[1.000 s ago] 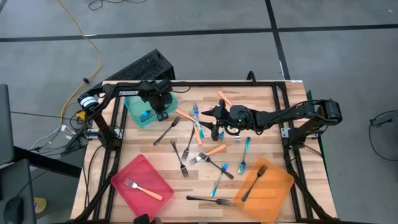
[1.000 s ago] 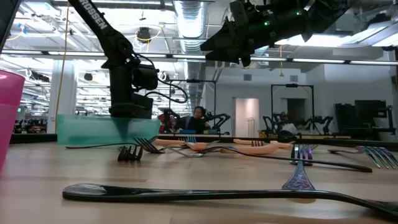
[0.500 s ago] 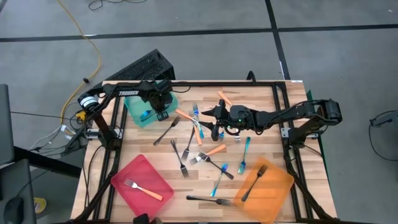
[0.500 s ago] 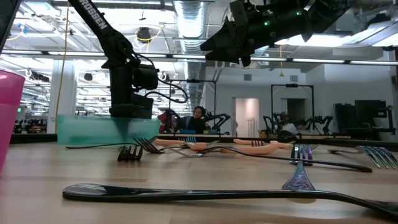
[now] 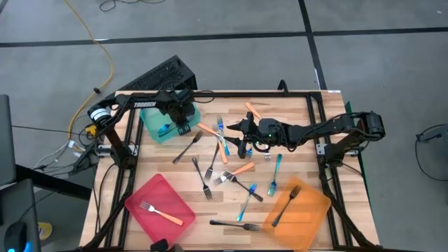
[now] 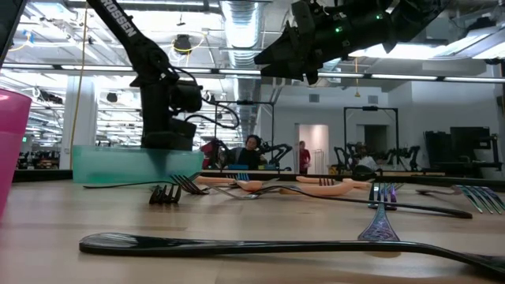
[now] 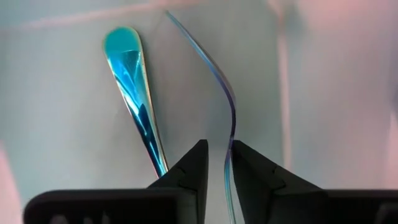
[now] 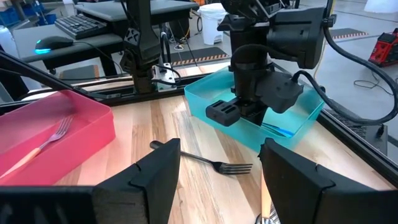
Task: Sort silverware by color (type)
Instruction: Put the blue fork into the blue bin, then put the black fork into the orange bin
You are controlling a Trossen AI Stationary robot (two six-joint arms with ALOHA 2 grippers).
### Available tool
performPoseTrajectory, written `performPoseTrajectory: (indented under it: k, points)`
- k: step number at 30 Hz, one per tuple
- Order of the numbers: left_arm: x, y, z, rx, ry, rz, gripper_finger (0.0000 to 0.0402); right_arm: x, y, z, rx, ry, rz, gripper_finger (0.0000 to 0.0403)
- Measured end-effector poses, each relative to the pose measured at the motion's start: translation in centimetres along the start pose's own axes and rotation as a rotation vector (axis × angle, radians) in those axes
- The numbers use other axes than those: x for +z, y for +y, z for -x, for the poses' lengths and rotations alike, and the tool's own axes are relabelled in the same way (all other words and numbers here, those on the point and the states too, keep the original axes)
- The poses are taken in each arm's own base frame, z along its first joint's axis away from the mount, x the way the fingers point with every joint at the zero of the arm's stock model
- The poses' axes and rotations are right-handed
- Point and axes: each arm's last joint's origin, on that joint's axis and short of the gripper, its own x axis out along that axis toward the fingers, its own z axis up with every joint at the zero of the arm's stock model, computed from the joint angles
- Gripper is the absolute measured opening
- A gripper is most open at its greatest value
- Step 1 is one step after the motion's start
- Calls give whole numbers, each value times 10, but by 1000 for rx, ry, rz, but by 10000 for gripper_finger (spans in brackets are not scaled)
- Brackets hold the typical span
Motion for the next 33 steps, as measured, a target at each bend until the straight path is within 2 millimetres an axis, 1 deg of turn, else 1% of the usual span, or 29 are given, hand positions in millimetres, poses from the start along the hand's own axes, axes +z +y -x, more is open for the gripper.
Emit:
performPoseTrajectory:
  k: [8, 20, 26, 33]
  points:
    - [4, 1, 7, -6, 15, 8, 82, -2, 0, 0, -2, 23, 4, 242]
    - [18, 6, 26, 19, -3, 11, 83, -3, 0, 0, -3, 29, 3, 242]
    - [25, 10, 38, 80, 3, 19, 83, -7, -5, 0, -61, 67, -58, 242]
    - [32, 12, 57, 77, 16, 18, 83, -22, -22, 1, -183, 220, -210, 242]
